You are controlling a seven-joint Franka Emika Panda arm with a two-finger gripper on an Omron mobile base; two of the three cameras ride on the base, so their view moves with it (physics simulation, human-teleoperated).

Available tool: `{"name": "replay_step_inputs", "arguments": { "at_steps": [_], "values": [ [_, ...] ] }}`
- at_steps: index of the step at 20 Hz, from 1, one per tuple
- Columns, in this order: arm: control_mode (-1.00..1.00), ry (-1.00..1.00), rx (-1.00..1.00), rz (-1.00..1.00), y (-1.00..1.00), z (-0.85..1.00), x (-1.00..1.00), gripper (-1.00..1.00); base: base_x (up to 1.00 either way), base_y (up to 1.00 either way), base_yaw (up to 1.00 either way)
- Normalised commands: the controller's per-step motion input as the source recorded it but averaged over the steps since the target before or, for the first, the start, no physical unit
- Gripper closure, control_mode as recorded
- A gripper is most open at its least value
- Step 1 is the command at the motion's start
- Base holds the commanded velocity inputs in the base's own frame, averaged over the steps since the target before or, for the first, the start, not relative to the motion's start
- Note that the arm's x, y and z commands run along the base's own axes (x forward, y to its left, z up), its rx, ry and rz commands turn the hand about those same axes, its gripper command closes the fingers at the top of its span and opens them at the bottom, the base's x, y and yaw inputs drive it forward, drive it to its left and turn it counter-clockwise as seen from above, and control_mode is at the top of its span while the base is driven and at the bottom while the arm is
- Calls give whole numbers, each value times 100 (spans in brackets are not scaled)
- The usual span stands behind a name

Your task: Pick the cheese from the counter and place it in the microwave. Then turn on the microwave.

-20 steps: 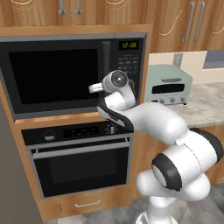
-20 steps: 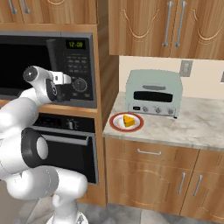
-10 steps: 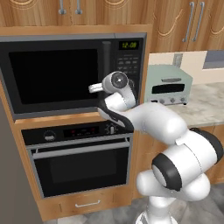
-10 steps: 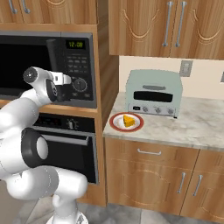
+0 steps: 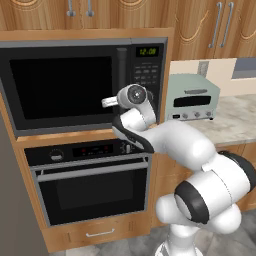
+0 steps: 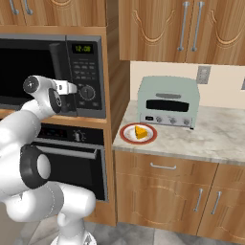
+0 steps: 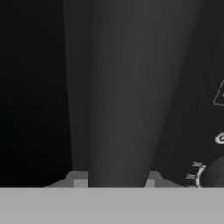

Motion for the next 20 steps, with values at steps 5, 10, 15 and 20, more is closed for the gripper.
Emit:
{"name": "replay_step_inputs", "arguments": {
  "at_steps": [5, 10, 15, 20],
  "values": [
    [-100, -4, 0, -8, 18, 6, -26, 100, 0, 0, 0],
    [-100, -2, 0, -9, 22, 14, -21, 100, 0, 0, 0],
    [-100, -1, 0, -9, 20, 14, -22, 100, 0, 0, 0],
    [-100, -3, 0, -7, 15, 14, -28, 100, 0, 0, 0]
  ]
}}
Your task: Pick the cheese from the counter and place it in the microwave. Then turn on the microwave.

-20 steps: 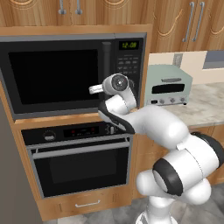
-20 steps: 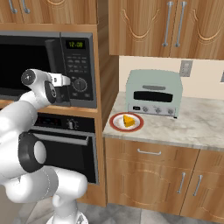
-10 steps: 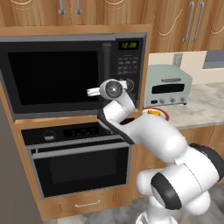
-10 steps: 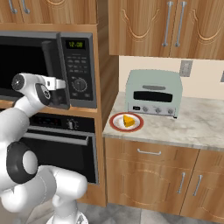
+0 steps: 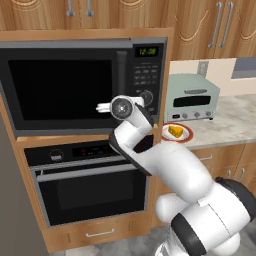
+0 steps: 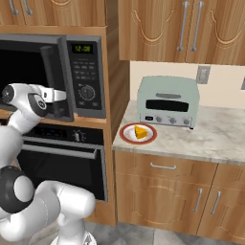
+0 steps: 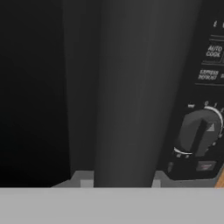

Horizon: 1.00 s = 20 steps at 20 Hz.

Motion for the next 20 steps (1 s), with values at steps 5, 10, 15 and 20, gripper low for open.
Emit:
{"name": "replay_step_inputs", "arguments": {
  "at_steps": [5, 10, 15, 20],
  "values": [
    [-100, -4, 0, -6, 14, 10, -31, 100, 0, 0, 0],
    [-100, -4, 0, -7, 12, 10, -29, 100, 0, 0, 0],
    [-100, -4, 0, -6, 13, 8, -29, 100, 0, 0, 0],
    [-100, -4, 0, -5, 17, 7, -30, 100, 0, 0, 0]
  ]
}}
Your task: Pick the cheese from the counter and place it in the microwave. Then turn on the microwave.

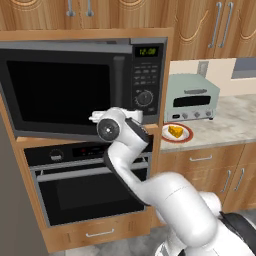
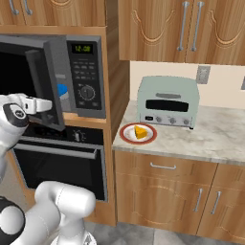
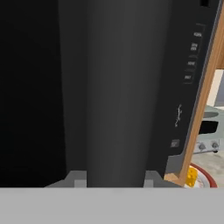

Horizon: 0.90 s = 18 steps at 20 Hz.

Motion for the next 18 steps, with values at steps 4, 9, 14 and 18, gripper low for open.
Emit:
{"name": "replay_step_inputs", "arguments": {
  "at_steps": [4, 9, 14, 18],
  "values": [
    [-100, -5, 0, -5, 18, 10, -25, 100, 0, 0, 0],
    [-100, -5, 0, -5, 20, 7, -25, 100, 0, 0, 0],
    [-100, -5, -1, -4, 22, 3, -24, 100, 0, 0, 0],
    [-100, -7, -1, -3, 25, 0, -22, 100, 0, 0, 0]
  ]
}}
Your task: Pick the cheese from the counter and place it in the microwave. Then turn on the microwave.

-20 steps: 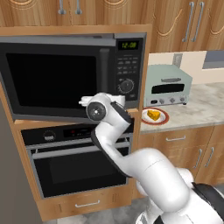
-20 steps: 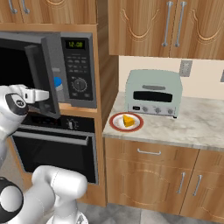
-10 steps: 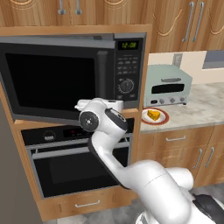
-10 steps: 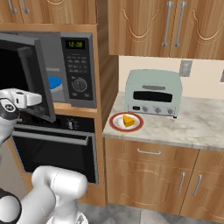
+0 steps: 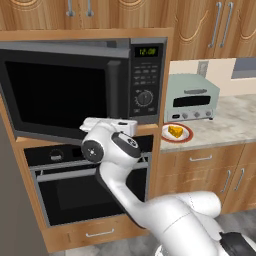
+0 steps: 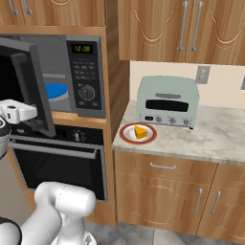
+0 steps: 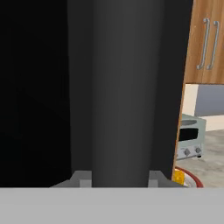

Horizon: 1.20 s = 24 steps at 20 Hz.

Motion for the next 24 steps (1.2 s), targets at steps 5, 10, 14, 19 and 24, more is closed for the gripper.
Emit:
{"name": "replay_step_inputs", "arguments": {
  "at_steps": [5, 10, 14, 19, 24],
  "values": [
    [-100, -6, -1, -3, 26, 0, -22, 100, 0, 0, 0],
    [-100, -6, -2, -3, 27, 0, -21, 100, 0, 0, 0],
    [-100, -4, -2, -3, 28, 0, -19, 100, 0, 0, 0],
    [-100, -4, -1, -3, 27, 0, -16, 100, 0, 0, 0],
    [-100, -2, -1, -4, 26, 2, -14, 100, 0, 0, 0]
  ]
}}
